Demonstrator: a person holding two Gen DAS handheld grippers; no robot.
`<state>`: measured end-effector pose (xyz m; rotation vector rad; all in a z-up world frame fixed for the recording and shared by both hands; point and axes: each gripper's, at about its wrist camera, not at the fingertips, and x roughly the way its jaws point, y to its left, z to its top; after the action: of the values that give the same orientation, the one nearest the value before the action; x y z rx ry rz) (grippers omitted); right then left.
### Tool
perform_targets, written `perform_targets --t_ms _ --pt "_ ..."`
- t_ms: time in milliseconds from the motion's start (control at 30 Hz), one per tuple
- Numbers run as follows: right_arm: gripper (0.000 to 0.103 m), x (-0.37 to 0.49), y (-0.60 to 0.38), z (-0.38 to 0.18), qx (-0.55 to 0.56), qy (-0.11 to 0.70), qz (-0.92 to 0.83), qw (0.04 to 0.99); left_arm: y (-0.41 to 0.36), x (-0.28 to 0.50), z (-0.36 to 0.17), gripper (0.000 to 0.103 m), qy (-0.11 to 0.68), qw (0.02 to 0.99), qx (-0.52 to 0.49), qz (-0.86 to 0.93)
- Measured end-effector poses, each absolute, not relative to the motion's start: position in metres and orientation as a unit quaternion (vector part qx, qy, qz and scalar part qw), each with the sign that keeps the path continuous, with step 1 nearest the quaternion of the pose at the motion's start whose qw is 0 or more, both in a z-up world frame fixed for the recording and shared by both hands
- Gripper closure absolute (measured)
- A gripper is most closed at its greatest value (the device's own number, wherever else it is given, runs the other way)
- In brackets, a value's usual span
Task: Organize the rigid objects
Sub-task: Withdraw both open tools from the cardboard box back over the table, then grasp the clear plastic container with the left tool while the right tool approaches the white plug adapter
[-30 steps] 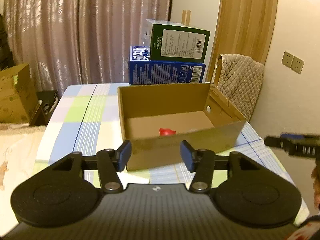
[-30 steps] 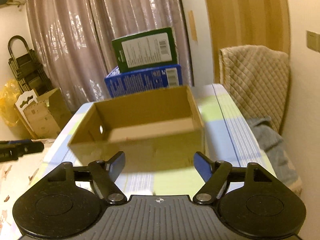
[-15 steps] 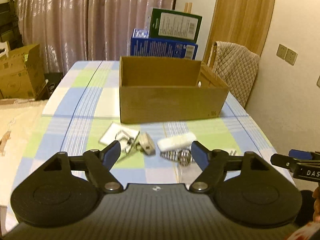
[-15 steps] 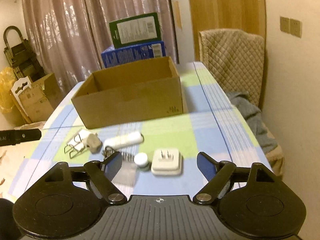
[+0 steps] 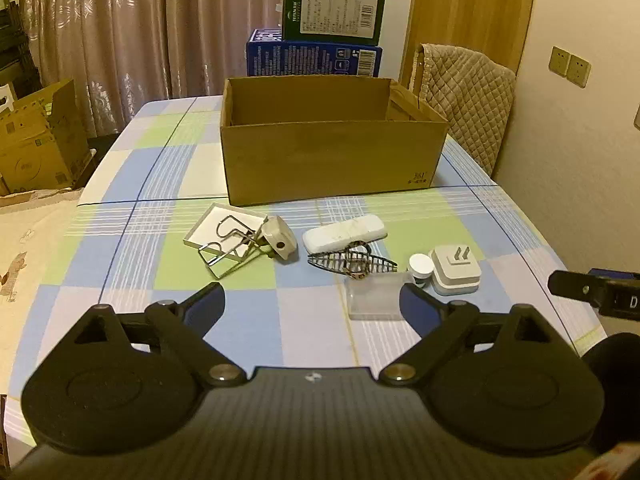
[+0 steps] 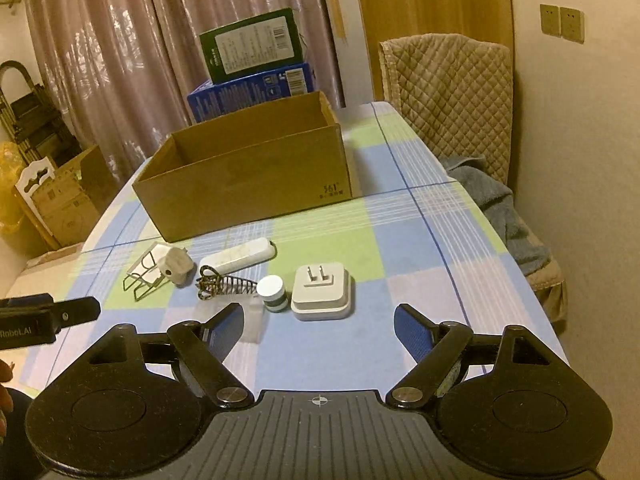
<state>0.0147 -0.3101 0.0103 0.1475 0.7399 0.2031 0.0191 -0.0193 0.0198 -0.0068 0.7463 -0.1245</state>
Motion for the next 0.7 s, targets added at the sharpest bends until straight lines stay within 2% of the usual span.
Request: perform_targets --t_ms 700 --pt "0.023 0.037 -0.327 -0.012 0.092 0.381 0.086 0.916 -0.05 0.041 -0.022 0.005 0.38 0.92 -0.003 -0.092"
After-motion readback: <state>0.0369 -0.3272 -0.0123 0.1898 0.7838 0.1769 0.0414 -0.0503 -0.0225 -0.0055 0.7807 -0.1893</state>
